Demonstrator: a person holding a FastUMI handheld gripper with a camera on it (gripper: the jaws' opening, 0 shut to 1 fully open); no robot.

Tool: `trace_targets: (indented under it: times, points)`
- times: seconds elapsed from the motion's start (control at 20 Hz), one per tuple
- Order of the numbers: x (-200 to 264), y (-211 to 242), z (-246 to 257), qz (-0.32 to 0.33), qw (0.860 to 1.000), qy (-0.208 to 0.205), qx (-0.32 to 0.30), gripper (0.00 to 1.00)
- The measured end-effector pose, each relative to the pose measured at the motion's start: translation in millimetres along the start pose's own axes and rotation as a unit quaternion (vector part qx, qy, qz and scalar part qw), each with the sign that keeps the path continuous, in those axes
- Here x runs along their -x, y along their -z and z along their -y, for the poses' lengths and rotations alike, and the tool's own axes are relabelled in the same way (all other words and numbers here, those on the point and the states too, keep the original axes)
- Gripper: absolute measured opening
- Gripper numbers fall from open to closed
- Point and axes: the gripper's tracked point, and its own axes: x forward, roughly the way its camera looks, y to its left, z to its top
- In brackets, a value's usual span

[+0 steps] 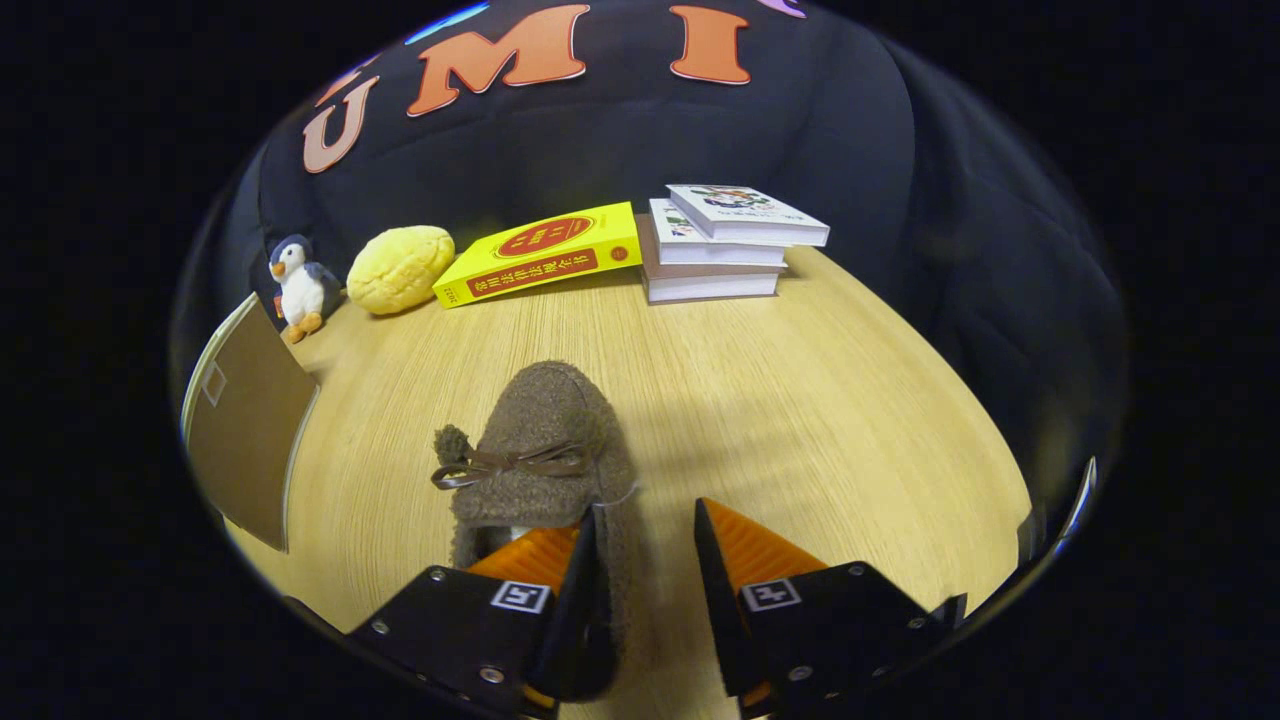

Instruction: Open the storage box then place both shoes into the box .Put the left shoe in first, then the right shoe, with the right side of both shoes facing outward in a uniform manner.

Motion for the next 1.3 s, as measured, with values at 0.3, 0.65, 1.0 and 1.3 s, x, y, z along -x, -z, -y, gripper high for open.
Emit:
trace_targets:
  times: [0.3, 0.65, 1.0, 1.3]
  points:
    - [-0.7, -0.4, -6.1, -0.002, 1.0, 0.004, -0.02, 0.04]
    - [41.8, -24.8, -18.4, 0.022, 0.999, 0.021, -0.041, 0.02]
    - [97.1, -59.3, -93.9, 0.054, 0.997, 0.017, -0.052, 0.02]
    - [136.0, -91.2, -191.1, 0.082, 0.996, -0.012, -0.043, 0.02]
